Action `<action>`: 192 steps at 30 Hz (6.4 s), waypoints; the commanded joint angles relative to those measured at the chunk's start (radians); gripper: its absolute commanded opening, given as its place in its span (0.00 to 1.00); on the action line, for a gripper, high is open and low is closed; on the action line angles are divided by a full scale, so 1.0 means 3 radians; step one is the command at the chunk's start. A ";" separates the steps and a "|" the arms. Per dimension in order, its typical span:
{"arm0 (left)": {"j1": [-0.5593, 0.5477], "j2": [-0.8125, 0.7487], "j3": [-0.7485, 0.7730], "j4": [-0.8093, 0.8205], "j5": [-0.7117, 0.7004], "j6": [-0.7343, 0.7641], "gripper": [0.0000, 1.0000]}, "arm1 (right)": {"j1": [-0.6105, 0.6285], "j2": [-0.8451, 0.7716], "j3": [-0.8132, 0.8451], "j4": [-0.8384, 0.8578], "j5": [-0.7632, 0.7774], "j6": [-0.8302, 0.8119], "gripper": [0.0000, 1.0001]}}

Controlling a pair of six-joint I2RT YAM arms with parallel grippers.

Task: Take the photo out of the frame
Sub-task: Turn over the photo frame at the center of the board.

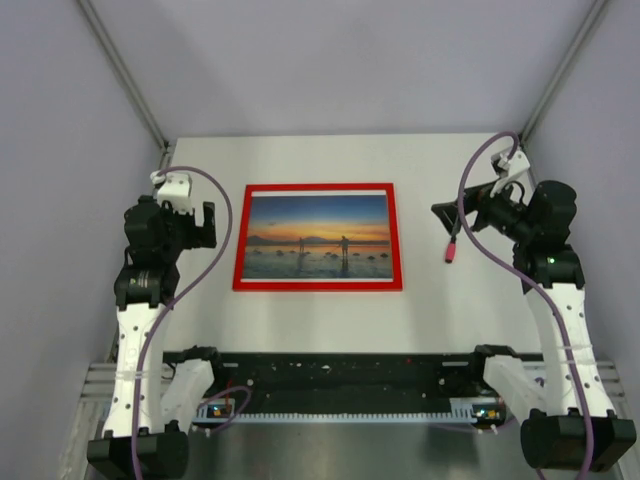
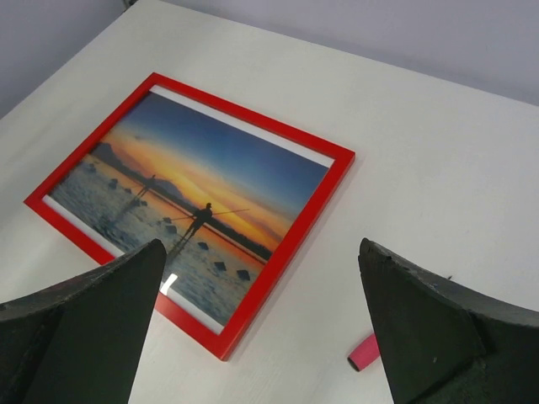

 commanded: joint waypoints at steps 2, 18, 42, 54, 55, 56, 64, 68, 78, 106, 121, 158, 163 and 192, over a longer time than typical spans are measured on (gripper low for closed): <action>-0.0007 0.0002 0.0006 0.0091 0.0016 -0.0019 0.99 | -0.0010 -0.0030 0.0161 0.0086 -0.0013 0.0107 0.99; -0.0007 0.0058 0.0031 -0.0087 0.0358 0.0287 0.98 | -0.0010 0.0031 0.0069 0.0157 -0.0045 -0.0267 0.99; -0.1397 0.0534 0.0082 -0.0466 -0.0643 0.0845 0.98 | 0.0056 0.1033 0.0401 -0.0911 0.0114 -0.0451 0.96; -0.1633 0.0636 -0.0158 -0.0231 -0.0950 0.0845 0.98 | 0.0311 0.1315 0.0503 -0.1003 0.0150 -0.0415 0.80; -0.1633 0.0636 -0.0178 -0.0205 -0.0970 0.0814 0.98 | 0.0342 0.1355 0.0513 -0.1003 0.0160 -0.0415 0.79; -0.1633 0.0636 -0.0199 -0.0185 -0.0986 0.0779 0.98 | 0.0363 0.1391 0.0534 -0.0998 0.0176 -0.0415 0.77; -0.1658 0.0646 -0.0224 -0.0317 -0.0429 0.0891 0.98 | 0.0577 0.1739 0.0656 -0.0973 0.0293 -0.0461 0.70; -0.1770 0.0667 -0.0234 -0.0379 -0.0398 0.0977 0.98 | 0.0639 0.1933 0.0667 -0.0922 0.0298 -0.0430 0.62; -0.1909 0.0902 -0.0270 -0.0272 -0.0817 0.0932 0.98 | 0.0843 0.2312 0.0652 -0.0682 0.0523 -0.0247 0.49; -0.1980 0.0718 -0.0306 -0.0267 -0.0679 0.1018 0.98 | 0.1130 0.3099 0.0836 -0.0318 0.1122 0.0270 0.38; -0.2021 0.0723 -0.0270 -0.0267 -0.0725 0.1008 0.98 | 0.1217 0.3197 0.0846 -0.0313 0.1224 0.0311 0.37; -0.2768 0.1224 -0.0102 -0.0261 -0.1017 0.1366 0.98 | 0.1171 0.3110 0.1341 -0.0819 0.1199 0.0398 0.00; -0.2962 0.1398 0.0041 -0.0261 -0.0970 0.1504 0.98 | 0.1115 0.3156 0.1520 -0.0962 0.1193 0.0408 0.00; -0.3734 0.2221 0.0496 -0.0215 -0.1088 0.1100 0.92 | 0.0859 0.3283 0.1689 -0.1100 0.1091 0.0510 0.00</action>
